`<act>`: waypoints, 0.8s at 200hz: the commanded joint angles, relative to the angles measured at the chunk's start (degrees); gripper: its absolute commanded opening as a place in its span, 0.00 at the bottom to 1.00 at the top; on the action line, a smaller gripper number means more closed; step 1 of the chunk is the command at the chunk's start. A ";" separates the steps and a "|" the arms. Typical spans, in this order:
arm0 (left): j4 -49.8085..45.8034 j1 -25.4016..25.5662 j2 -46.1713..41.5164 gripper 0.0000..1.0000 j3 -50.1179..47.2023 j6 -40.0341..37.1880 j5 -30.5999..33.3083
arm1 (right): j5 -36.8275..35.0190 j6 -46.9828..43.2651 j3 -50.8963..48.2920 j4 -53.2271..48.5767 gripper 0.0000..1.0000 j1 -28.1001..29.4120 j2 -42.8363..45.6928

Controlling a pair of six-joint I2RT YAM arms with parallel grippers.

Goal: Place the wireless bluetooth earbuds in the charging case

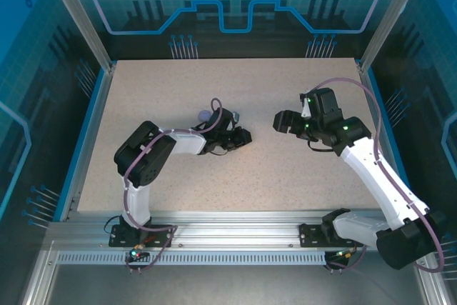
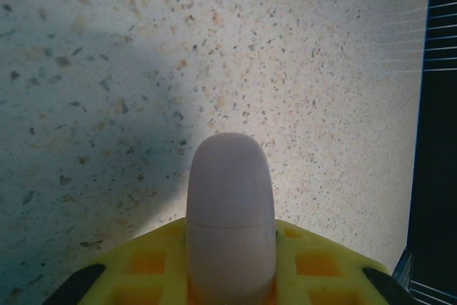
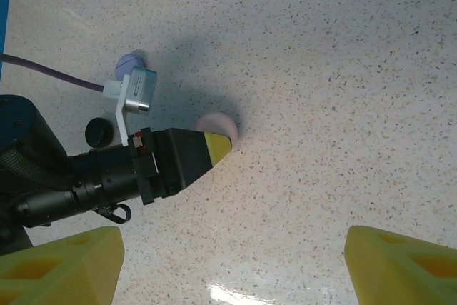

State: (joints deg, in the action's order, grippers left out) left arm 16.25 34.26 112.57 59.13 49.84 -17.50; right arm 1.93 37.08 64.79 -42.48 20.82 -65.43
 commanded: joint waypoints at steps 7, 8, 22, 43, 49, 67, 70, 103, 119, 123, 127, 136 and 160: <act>-2.95 -0.48 0.71 0.06 1.50 1.36 -1.58 | 0.64 -0.76 0.08 0.82 0.82 -0.90 -0.53; -3.05 -0.45 0.71 0.06 1.46 1.33 -1.58 | 0.63 -0.77 0.07 0.82 0.82 -0.88 -0.55; -3.50 -0.60 0.73 0.15 1.73 0.96 -1.75 | 0.62 -0.78 0.08 0.91 0.82 -0.97 -0.66; -4.66 -0.60 0.40 0.33 1.86 0.36 -1.75 | 0.70 -0.61 0.07 1.17 0.82 -0.96 -0.75; -5.15 -0.71 0.22 0.38 1.86 0.09 -1.76 | 0.70 -0.61 0.07 1.19 0.82 -0.96 -0.75; -6.60 -0.82 -0.57 0.50 1.85 -1.08 -1.53 | 0.79 -0.58 0.00 1.20 0.82 -0.91 -0.75; -6.89 -0.86 -0.72 0.52 1.86 -1.24 -1.49 | 0.79 -0.59 0.01 1.30 0.82 -0.95 -0.75; -8.38 -2.02 -2.55 0.60 0.79 -2.83 -1.18 | 0.71 -0.45 0.07 1.15 0.82 -1.04 -0.60; -9.24 -2.84 -3.94 0.63 0.02 -3.64 -0.92 | 0.70 -0.60 0.07 0.91 0.82 -1.05 -0.34; -9.63 -3.05 -4.28 0.65 -0.13 -3.91 -0.78 | 0.63 -0.61 0.07 0.86 0.82 -1.04 -0.18; -9.97 -3.26 -4.86 0.67 -0.36 -4.17 -0.48 | 0.62 -0.61 0.11 0.82 0.82 -1.04 -0.14; -11.01 -3.82 -5.85 0.70 -0.66 -5.22 -0.10 | 0.50 -0.69 0.16 0.59 0.82 -1.00 -0.01; -14.22 -5.58 -9.03 0.89 -1.12 -8.57 1.42 | 0.26 -0.60 0.02 0.29 0.82 -1.16 0.69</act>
State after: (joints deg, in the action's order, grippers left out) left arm 7.11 30.41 108.25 58.85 45.67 -17.87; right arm 1.96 37.08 64.79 -42.35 20.67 -66.00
